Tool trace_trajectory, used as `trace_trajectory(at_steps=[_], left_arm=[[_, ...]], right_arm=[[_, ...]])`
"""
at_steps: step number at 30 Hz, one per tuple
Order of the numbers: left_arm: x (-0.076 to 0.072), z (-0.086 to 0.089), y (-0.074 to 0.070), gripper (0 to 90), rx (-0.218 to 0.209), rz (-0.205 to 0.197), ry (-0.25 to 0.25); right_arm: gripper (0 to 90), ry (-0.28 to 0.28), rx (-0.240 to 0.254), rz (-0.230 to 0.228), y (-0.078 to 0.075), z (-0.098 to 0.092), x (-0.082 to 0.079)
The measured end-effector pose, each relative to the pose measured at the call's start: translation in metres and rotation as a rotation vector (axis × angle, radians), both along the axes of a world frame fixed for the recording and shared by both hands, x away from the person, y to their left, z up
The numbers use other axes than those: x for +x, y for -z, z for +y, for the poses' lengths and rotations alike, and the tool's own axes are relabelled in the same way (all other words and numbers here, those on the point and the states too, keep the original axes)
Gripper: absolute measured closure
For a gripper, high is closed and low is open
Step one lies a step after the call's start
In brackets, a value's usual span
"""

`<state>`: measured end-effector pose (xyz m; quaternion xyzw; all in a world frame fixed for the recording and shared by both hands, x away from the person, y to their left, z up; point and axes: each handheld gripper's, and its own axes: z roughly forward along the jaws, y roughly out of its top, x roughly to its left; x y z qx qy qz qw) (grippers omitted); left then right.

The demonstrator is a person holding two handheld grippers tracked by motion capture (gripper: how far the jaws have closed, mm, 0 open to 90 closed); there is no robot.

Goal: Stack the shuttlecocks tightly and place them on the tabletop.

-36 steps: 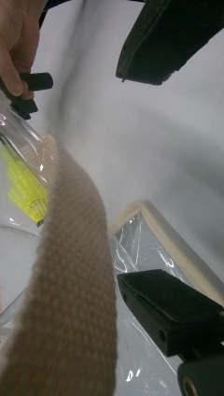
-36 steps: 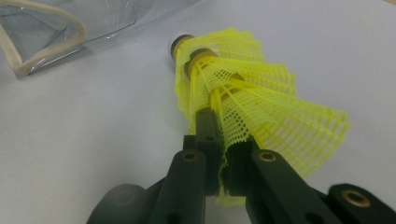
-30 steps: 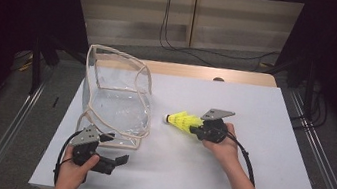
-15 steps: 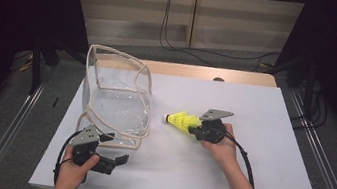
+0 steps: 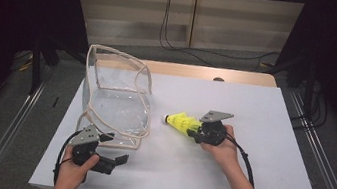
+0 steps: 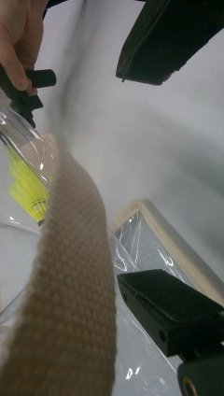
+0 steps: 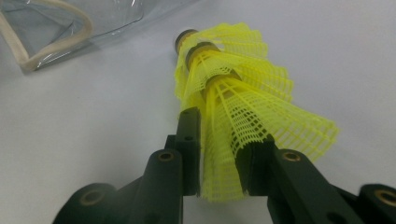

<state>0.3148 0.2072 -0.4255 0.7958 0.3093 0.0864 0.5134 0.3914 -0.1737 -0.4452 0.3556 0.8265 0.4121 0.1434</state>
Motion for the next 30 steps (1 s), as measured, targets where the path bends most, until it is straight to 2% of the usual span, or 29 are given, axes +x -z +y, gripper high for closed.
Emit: trace_trajectory(at_steps=[14, 18, 22, 30], left_arm=[[-0.001, -0.001, 0.000, 3.6, -0.002, -0.003, 0.000], [0.000, -0.001, -0.001, 3.6, -0.003, -0.008, -0.003], [-0.001, -0.001, -0.001, 3.6, -0.003, -0.005, 0.000], [0.000, 0.000, -0.001, 3.6, -0.004, -0.008, -0.001]], right_arm=[[64.2, -0.004, 0.010, -0.006, -0.007, -0.006, -0.017], [74.2, -0.011, 0.015, -0.006, -0.008, -0.007, -0.018], [84.7, -0.018, 0.039, -0.002, -0.008, -0.004, -0.019], [85.2, -0.029, 0.034, 0.013, -0.004, 0.003, -0.021]])
